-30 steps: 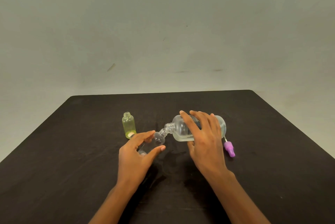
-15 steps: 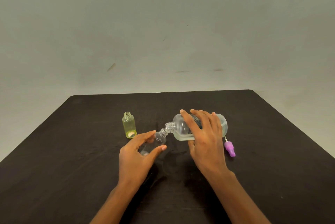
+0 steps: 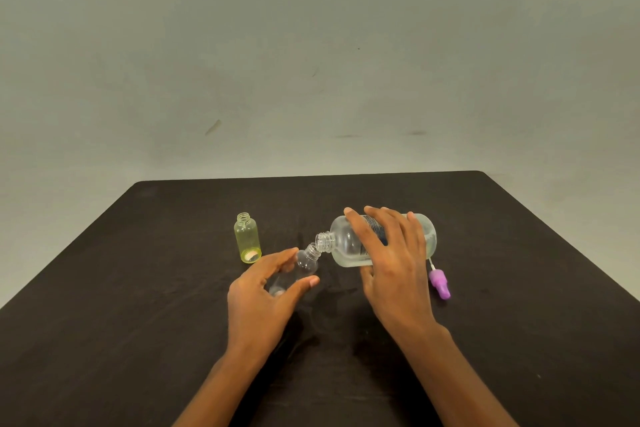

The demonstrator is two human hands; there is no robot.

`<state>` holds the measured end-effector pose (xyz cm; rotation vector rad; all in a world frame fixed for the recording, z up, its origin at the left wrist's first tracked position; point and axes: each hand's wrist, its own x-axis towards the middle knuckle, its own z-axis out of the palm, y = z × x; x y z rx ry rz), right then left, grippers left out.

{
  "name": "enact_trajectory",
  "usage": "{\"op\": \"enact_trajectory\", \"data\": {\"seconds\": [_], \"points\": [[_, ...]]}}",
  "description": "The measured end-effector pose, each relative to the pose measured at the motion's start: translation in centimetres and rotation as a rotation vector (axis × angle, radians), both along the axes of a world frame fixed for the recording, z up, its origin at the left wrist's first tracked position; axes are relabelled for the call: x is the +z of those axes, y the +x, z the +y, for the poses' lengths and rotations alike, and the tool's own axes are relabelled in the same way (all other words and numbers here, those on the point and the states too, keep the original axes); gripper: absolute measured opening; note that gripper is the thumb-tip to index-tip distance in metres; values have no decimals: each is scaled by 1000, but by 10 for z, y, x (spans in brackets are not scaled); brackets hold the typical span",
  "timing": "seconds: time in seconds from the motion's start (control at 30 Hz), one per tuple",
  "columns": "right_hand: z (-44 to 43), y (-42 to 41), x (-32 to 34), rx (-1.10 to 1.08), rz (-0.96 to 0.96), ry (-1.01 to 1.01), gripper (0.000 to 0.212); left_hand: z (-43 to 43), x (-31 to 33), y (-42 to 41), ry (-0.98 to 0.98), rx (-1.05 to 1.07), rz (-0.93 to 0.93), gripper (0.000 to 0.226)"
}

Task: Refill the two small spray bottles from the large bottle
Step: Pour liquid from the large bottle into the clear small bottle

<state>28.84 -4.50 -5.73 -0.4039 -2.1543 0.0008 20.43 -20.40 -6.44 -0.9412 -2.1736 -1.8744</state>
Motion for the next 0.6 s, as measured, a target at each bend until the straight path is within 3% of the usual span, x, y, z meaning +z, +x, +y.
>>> {"op": "enact_trajectory", "data": {"seconds": [0.6], "points": [[-3,1,2,3,13,2,86,0,-1,0,-6,18,25,42]]}}
